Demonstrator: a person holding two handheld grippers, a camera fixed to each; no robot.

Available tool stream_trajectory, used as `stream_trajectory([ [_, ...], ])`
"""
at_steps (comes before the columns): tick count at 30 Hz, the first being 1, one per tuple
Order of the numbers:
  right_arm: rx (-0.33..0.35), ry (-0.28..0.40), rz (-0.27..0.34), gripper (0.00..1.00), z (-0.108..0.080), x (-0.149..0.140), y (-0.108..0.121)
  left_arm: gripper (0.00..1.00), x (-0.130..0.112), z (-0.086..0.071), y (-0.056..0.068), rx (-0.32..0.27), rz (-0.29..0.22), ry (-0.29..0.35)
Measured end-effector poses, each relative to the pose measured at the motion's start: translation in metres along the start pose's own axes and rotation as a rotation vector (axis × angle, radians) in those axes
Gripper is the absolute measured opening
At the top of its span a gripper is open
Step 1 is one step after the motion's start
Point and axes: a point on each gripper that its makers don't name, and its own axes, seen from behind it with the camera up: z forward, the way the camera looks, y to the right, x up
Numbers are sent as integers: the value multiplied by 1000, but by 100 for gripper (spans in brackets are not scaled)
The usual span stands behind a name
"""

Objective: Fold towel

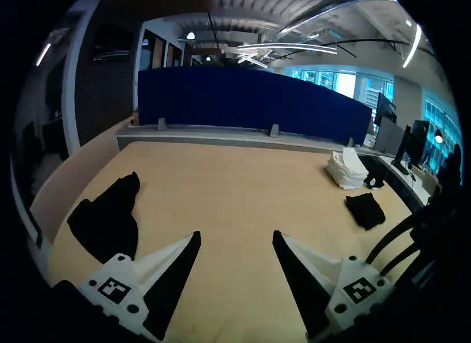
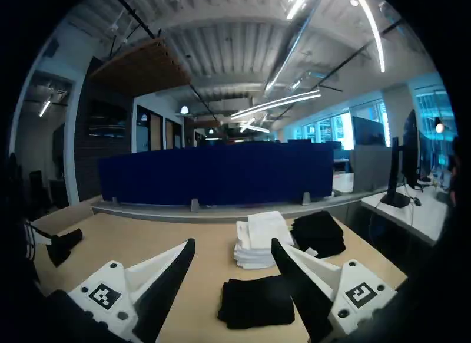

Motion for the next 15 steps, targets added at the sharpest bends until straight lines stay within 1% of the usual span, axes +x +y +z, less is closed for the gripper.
stream_trajectory([
  [3, 1, -7, 9, 100, 2, -4, -2, 90, 11, 2, -6, 15, -9, 49],
  [6, -3, 1, 19, 100, 2, -4, -3, 90, 25, 3, -11, 26, -21, 113],
  [9, 1, 2, 20, 100, 2, -5, -6, 90, 36, 6, -16, 34, -27, 160],
  [12, 8, -8, 17, 100, 2, -8, -11, 90, 49, 10, -20, 43, -24, 205],
  [15, 17, -27, 23, 100, 3, -11, -16, 90, 58, 12, -20, 39, -19, 253],
])
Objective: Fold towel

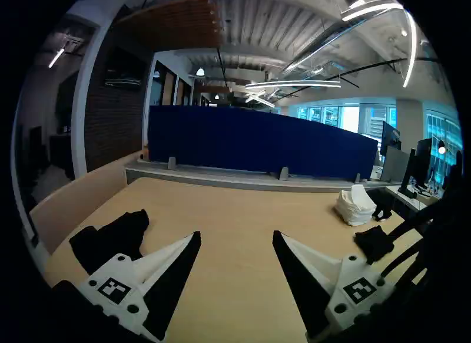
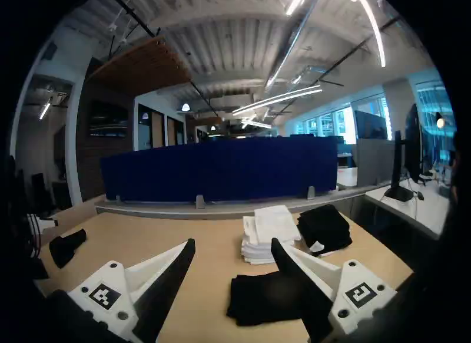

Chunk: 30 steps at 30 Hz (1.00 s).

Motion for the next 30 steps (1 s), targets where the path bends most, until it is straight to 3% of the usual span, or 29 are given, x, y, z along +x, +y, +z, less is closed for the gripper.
stream_trajectory([
  [6, -15, 7, 3, 100, 3, 2, 2, 90, -8, 5, 4, -19, 0, 38],
  [12, -15, -21, 3, 100, 1, -5, -4, 90, -13, 14, 4, -27, 45, 78],
  [21, -34, -30, 88, 100, 0, -6, 0, 90, -18, 27, -4, 3, 107, 165],
  [30, -95, -84, -20, 100, 5, -25, 18, 90, -29, 43, -7, 37, 139, 220],
])
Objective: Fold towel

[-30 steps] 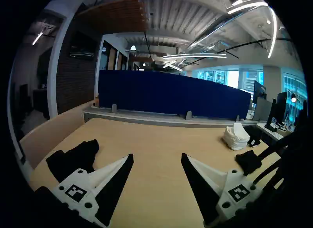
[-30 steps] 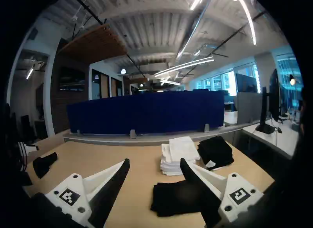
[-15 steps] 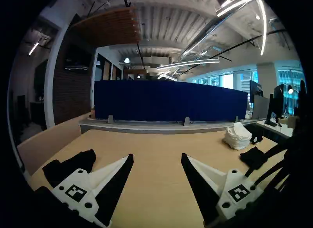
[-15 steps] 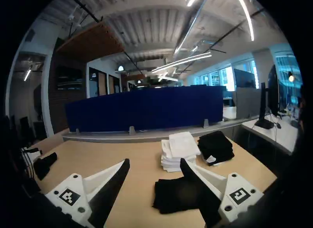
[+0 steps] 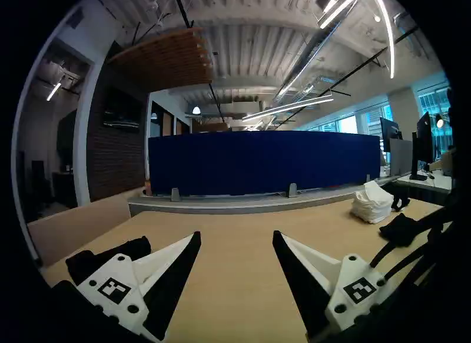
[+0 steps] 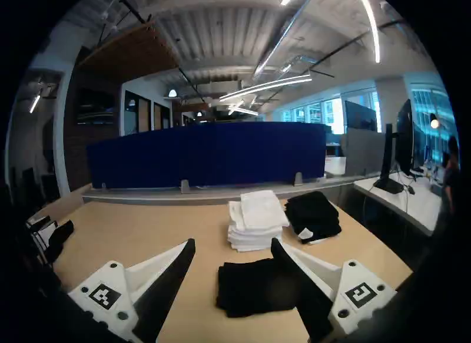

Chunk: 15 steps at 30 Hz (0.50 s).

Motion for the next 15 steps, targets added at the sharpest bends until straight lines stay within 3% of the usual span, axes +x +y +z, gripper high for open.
stream_trajectory([
  [15, -1, 1, 5, 100, 20, -13, -3, 90, -45, 16, -10, 34, -12, 8],
])
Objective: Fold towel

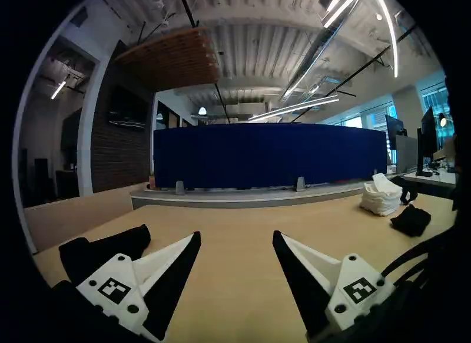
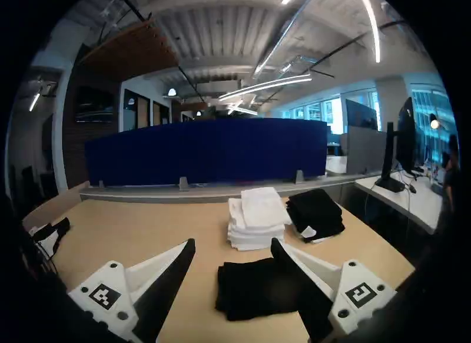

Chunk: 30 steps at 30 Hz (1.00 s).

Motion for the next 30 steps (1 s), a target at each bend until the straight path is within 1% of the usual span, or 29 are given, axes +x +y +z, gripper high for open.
stream_trajectory([
  [3, 3, -4, -1, 100, 3, -3, 0, 90, 3, 2, 2, -7, -13, 12],
  [6, 8, -6, -8, 100, 5, -2, -1, 90, 4, 3, 3, -7, -9, 20],
  [9, 13, -4, -8, 100, 8, -2, -2, 90, 3, 4, 1, -4, -4, 5],
  [12, 18, -4, -3, 100, 10, -2, -3, 90, -1, 5, -4, -4, -20, 2],
  [15, 21, -5, -4, 100, 11, -3, -5, 90, 0, 6, -6, 3, -15, 1],
  [21, 24, -4, -1, 100, 12, -4, -4, 90, 0, 6, -6, 5, -15, 1],
  [26, 26, 18, 8, 100, 12, 4, -1, 90, -1, 5, -7, 10, -16, 0],
  [30, 28, 61, 23, 100, 10, 17, 3, 91, -1, 5, -7, 10, -15, 0],
])
